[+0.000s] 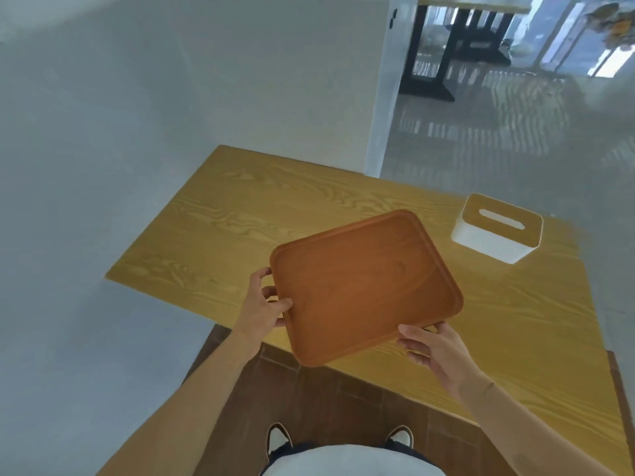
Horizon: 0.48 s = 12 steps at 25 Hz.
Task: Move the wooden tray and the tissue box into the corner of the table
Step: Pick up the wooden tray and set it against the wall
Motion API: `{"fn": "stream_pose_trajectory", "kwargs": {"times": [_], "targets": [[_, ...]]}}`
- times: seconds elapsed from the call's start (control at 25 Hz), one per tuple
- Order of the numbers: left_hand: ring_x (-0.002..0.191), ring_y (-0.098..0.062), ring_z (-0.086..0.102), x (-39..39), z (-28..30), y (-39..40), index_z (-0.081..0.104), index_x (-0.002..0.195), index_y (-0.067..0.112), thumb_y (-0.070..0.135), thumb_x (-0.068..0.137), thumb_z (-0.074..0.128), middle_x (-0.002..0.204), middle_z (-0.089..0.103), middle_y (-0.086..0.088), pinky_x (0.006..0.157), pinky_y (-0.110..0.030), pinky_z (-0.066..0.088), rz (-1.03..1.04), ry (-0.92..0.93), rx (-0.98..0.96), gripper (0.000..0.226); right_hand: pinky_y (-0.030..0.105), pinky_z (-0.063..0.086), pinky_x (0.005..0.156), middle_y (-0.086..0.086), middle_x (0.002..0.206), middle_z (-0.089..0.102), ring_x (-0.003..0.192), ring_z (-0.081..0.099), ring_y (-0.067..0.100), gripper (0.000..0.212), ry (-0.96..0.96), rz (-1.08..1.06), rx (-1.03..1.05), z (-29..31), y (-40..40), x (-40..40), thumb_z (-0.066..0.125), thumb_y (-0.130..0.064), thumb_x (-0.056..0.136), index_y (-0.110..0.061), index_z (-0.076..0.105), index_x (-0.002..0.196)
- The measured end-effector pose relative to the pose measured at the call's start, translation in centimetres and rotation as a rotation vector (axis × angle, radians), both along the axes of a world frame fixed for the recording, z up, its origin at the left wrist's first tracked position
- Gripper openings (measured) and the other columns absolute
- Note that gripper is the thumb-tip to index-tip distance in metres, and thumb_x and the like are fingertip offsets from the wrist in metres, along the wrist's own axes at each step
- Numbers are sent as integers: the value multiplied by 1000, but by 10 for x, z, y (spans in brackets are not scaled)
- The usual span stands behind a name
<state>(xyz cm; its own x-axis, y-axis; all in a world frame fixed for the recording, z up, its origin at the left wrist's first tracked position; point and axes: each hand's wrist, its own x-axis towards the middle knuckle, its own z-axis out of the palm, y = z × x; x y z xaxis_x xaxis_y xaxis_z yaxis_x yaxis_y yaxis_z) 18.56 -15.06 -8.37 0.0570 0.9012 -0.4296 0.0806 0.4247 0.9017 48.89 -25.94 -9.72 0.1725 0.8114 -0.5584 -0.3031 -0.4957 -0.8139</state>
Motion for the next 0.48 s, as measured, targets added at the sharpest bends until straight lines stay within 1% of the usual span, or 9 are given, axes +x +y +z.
{"fn": "stream_pose_trajectory", "kwargs": {"times": [0.08,0.12,0.28,0.4,0.48], "targets": [[103,-30,66,-42,1,5,39,135,32,-6,87,67,117,60,-17,72,-46,62,24,-7,15,67,38,53,71,8,103,78,89,74,30,73,-3,32,0,0,14,-37,90,-28,57,-16,56,121],[103,-30,66,-63,1,9,39,135,32,-6,87,67,117,60,-17,72,-46,62,36,-10,21,67,38,53,71,8,102,78,89,74,30,74,-8,51,-2,0,22,-56,90,-28,56,-15,56,120],[101,-31,66,-127,2,22,38,138,31,-6,88,67,117,59,-17,68,-41,62,75,-4,27,68,37,53,70,7,103,78,90,75,29,77,-30,108,11,-1,50,-116,91,-32,55,-17,56,122],[101,-30,67,-159,2,38,38,138,30,-7,88,66,117,59,-17,67,-39,62,77,-11,27,69,37,54,70,5,102,78,90,75,28,69,-25,112,19,-5,66,-146,89,-28,64,-16,55,123],[102,-31,67,-170,0,53,38,139,30,-7,88,67,117,59,-16,71,-44,62,62,-7,17,69,37,54,70,6,102,78,89,75,27,59,-19,104,10,-9,74,-157,86,-21,73,-16,56,124]]}}
